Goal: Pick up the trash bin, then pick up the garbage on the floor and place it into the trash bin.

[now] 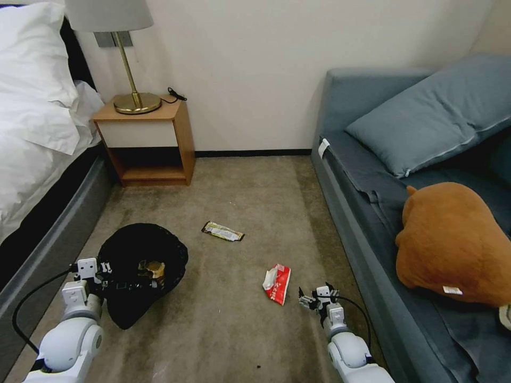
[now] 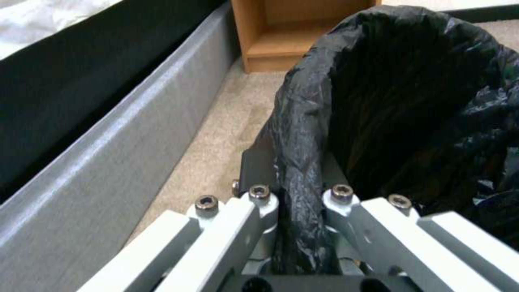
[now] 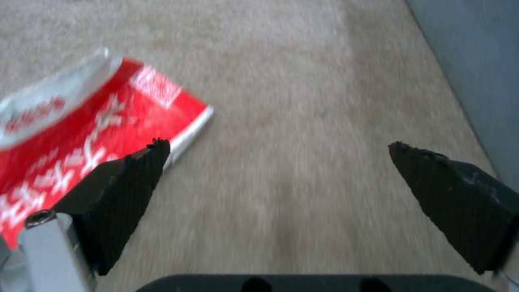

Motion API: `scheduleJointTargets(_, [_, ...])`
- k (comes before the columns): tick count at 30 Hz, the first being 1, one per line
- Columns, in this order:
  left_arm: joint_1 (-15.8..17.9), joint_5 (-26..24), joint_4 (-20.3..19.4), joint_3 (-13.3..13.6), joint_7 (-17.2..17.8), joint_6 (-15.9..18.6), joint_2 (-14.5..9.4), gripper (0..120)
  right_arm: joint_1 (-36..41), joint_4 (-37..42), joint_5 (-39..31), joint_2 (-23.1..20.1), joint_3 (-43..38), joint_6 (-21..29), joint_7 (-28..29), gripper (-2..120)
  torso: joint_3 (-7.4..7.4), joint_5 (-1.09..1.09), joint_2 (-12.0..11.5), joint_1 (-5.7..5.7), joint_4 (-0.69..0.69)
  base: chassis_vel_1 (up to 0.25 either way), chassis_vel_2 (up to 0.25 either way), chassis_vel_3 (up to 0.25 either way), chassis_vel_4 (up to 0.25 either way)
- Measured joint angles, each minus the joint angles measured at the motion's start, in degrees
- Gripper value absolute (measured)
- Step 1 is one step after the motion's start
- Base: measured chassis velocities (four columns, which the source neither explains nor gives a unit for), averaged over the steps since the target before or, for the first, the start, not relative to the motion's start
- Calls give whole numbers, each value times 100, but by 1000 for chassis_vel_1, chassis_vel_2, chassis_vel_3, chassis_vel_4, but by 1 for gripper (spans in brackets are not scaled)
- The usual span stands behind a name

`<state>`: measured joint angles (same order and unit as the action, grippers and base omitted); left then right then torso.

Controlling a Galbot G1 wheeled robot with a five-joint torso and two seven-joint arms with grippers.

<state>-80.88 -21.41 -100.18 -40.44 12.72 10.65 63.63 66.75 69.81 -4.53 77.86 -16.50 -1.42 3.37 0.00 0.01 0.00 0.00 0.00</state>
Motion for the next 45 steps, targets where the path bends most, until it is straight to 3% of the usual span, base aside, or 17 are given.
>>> scheduleJointTargets(28, [153, 153, 218, 146, 2, -41, 121, 4, -343, 334, -271, -558, 929, 280, 138, 100, -1, 5, 1, 0, 0, -120, 113, 116, -114])
scheduleJointTargets(37, [270, 218, 401, 225, -33, -71, 189, 4, -283, 1071, -498, -1385, 2090, 566, 183, 100, -1, 3, 1, 0, 0, -115, 129, 115, -105])
scheduleJointTargets(45, [414, 281, 608, 304, -82, -95, 231, 4, -1167, 1222, -1088, -2080, 3273, 689, 140, 100, 0, 3, 2, 0, 1, -85, 87, 85, -85])
